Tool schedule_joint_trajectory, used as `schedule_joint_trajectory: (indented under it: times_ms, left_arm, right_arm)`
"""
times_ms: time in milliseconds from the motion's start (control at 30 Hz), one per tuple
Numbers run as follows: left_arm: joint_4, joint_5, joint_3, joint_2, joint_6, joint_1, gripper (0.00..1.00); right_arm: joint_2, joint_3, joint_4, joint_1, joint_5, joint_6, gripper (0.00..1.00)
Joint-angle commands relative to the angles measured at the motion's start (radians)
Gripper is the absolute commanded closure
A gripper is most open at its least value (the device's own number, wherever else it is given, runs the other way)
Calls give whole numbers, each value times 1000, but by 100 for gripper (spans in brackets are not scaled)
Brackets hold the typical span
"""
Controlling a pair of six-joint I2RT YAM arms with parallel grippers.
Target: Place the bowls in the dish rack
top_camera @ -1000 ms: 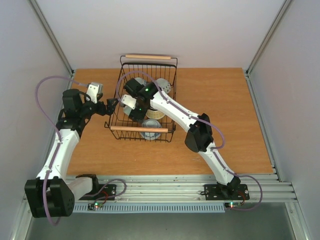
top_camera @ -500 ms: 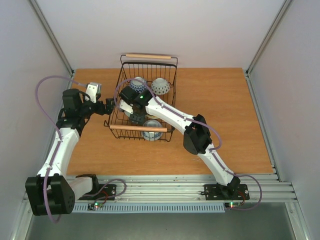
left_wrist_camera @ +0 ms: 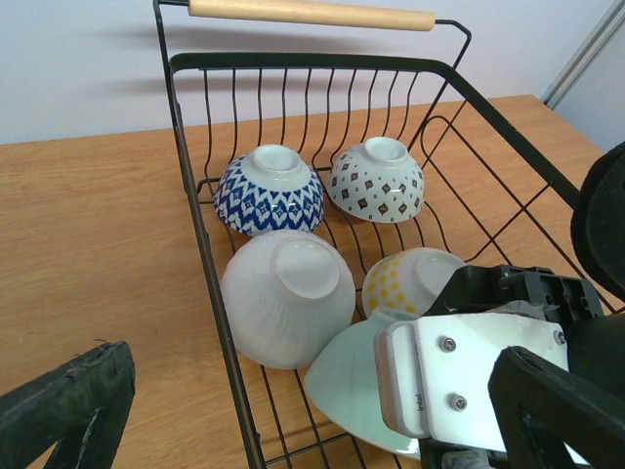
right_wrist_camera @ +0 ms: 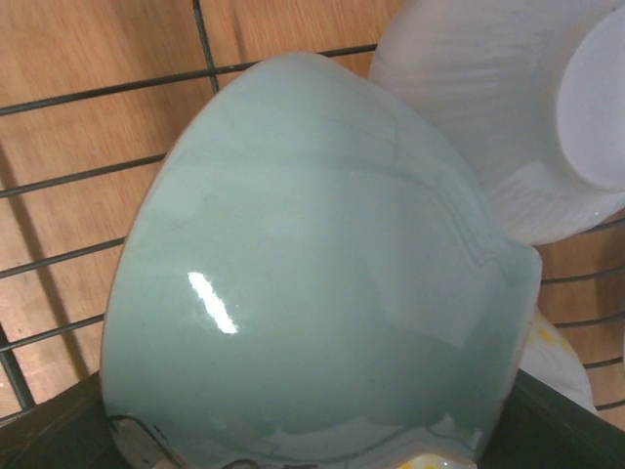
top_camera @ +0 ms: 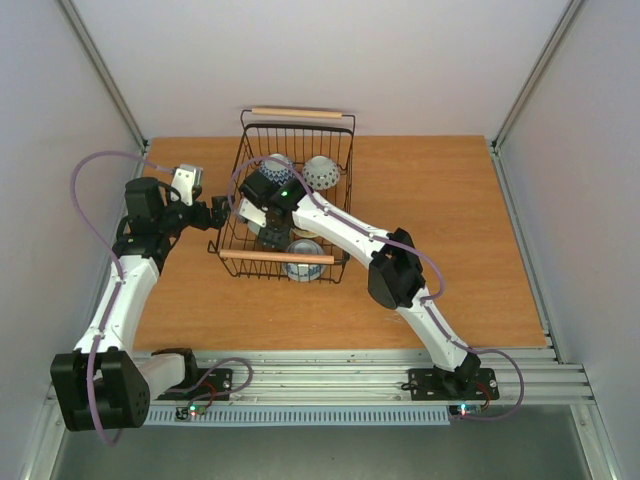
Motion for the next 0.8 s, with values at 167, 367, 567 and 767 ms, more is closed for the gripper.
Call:
schedule_joint_trajectory:
  times_ms: [167, 367, 567, 767]
  left_arm:
    - [43, 36, 19, 8, 17, -13, 1]
    - [43, 37, 19, 3, 20, -12, 1]
    - [41, 38, 19, 5, 20, -11, 1]
    - [40, 45, 19, 0, 20, -12, 1]
  right_arm:
    - [-35, -11, 22, 23, -114, 25, 1]
    - [-32, -12, 21, 31, -116, 21, 1]
    - [-74, -54, 80, 30, -129, 31, 1]
    - [-174, -104, 155, 19, -205, 74, 1]
